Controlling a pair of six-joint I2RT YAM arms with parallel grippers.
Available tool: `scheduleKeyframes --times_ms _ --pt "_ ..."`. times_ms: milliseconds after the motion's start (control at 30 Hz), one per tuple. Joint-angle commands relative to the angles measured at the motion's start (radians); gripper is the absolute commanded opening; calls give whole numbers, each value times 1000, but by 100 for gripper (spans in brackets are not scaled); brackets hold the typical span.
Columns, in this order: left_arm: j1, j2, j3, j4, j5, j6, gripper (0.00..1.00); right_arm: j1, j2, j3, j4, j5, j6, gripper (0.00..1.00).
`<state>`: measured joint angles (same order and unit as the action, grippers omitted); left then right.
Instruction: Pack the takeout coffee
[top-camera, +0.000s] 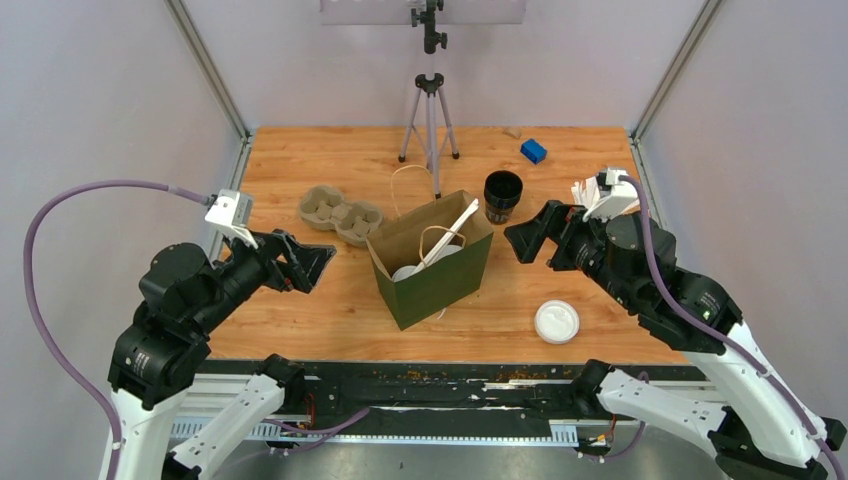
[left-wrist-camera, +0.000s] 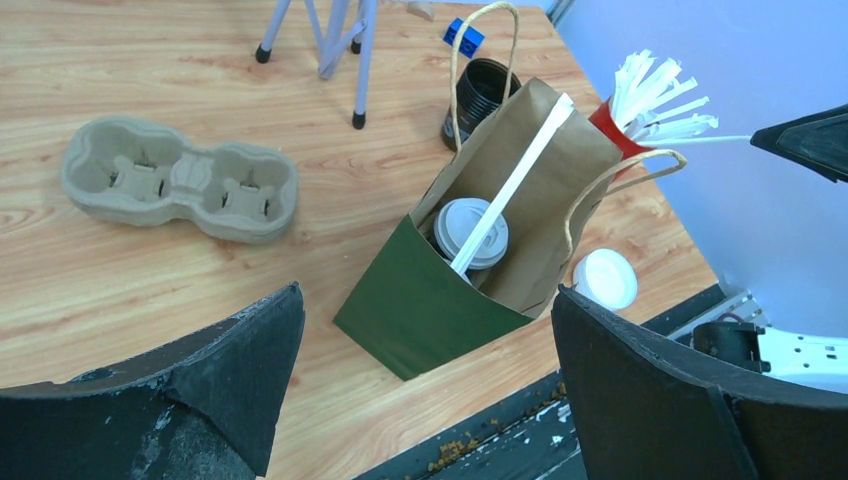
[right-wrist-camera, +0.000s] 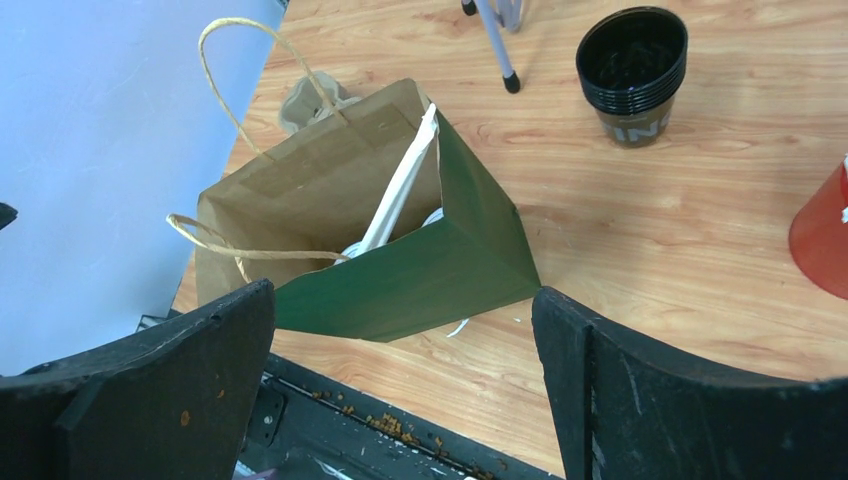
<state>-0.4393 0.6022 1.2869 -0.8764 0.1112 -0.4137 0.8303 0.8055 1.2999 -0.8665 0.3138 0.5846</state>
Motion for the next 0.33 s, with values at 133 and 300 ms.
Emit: scheduleKeyframes --times_ms 133,300 --pt "-6 3 -8 62 -5 -22 100 4 3 67 7 47 -64 100" --pt "-6 11 0 62 -19 -4 100 4 8 61 36 20 -92 100"
